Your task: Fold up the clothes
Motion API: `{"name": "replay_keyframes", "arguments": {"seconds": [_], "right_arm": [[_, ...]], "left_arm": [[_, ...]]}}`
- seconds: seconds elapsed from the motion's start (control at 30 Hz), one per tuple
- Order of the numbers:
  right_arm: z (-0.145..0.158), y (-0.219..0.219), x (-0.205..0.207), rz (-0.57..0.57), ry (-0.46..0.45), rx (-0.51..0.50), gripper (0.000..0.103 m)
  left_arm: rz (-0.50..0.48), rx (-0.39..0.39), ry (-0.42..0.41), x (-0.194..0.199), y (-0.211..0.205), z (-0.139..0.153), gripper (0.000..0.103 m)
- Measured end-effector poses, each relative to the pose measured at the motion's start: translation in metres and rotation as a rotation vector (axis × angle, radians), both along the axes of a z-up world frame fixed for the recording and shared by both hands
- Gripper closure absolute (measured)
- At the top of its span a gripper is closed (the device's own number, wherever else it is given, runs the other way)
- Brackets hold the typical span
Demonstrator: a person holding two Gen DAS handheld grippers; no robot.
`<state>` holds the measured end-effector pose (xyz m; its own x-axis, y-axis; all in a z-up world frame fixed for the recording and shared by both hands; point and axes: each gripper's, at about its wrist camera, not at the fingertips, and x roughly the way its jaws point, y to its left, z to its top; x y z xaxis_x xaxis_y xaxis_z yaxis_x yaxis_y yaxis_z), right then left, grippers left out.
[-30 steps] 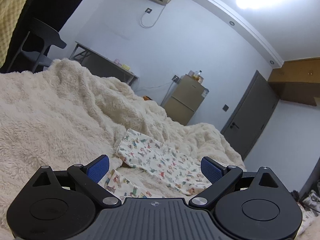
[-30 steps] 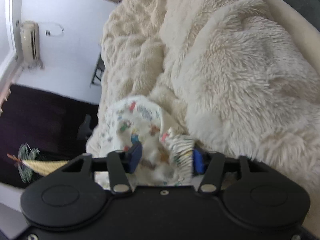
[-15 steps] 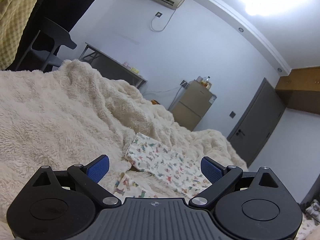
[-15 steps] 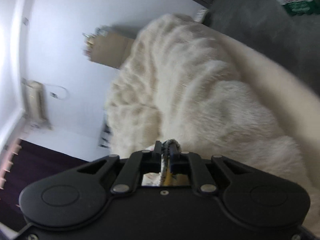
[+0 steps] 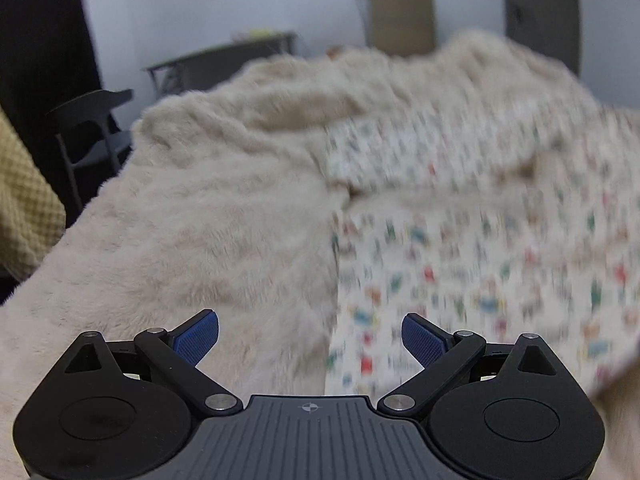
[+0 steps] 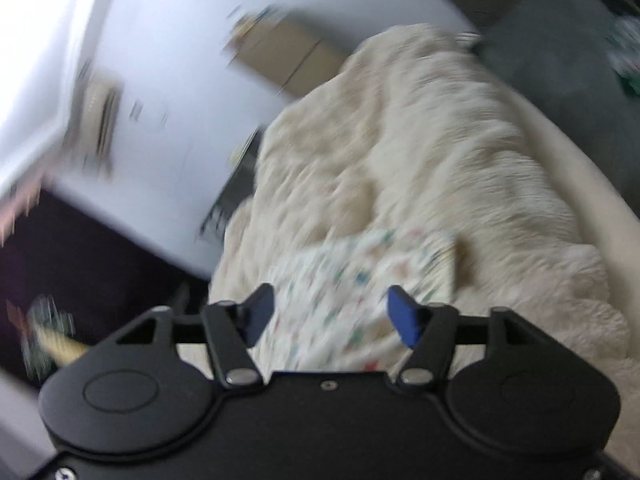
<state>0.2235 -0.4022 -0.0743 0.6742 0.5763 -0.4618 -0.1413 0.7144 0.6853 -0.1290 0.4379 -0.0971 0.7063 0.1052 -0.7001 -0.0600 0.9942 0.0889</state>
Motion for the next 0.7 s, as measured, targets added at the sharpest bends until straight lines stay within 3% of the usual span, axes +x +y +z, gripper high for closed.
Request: {"name": "replay_keyframes", "arguments": {"seconds": [0.1, 0.13, 0.17, 0.2, 0.27, 0.3, 0.33, 0.43, 0.53, 0.6, 0.63, 0.67, 0.7], "right_arm": [[-0.011, 0.013, 0.005, -0.006, 0.067, -0.153, 0.033], [-0.015, 0.015, 0.005, -0.005, 0.074, -0.166, 0.033], [-0.024, 0.017, 0.006, -0.005, 0.086, -0.178, 0.033], [-0.028, 0.017, 0.005, -0.006, 0.089, -0.169, 0.033], [-0.037, 0.018, 0.002, -0.006, 0.095, -0.151, 0.034], [-0.038, 0.018, -0.001, -0.005, 0.092, -0.144, 0.034], [-0.04, 0.018, -0.004, -0.004, 0.089, -0.137, 0.034], [-0.033, 0.018, -0.008, 0.0, 0.07, -0.143, 0.036], [-0.022, 0.019, -0.015, 0.002, 0.034, -0.158, 0.036], [-0.005, 0.024, -0.025, 0.021, -0.011, -0.182, 0.036], [0.002, 0.027, -0.028, 0.034, -0.031, -0.196, 0.036], [0.009, 0.03, -0.032, 0.047, -0.05, -0.211, 0.036], [0.016, 0.034, -0.037, 0.06, -0.067, -0.224, 0.036]], "left_arm": [[0.005, -0.066, 0.029, 0.005, 0.004, -0.015, 0.01], [0.011, -0.089, 0.035, 0.006, 0.006, -0.02, 0.02], [0.016, -0.111, 0.042, 0.008, 0.008, -0.025, 0.04], [0.022, -0.133, 0.048, 0.01, 0.009, -0.031, 0.05], [0.033, -0.178, 0.06, 0.014, 0.013, -0.041, 0.096], [0.038, -0.2, 0.066, 0.016, 0.014, -0.046, 0.103], [0.052, -0.197, 0.07, 0.017, 0.014, -0.048, 0.103], [0.138, -0.033, 0.098, 0.015, 0.012, -0.043, 0.103], [0.114, 0.078, 0.147, 0.011, 0.006, -0.036, 0.101], [0.076, 0.138, 0.126, 0.004, -0.002, -0.026, 0.078], [0.058, 0.169, 0.116, 0.0, -0.006, -0.021, 0.058], [0.042, 0.199, 0.111, -0.002, -0.01, -0.017, 0.05], [0.032, 0.218, 0.113, -0.003, -0.012, -0.015, 0.05]]}}
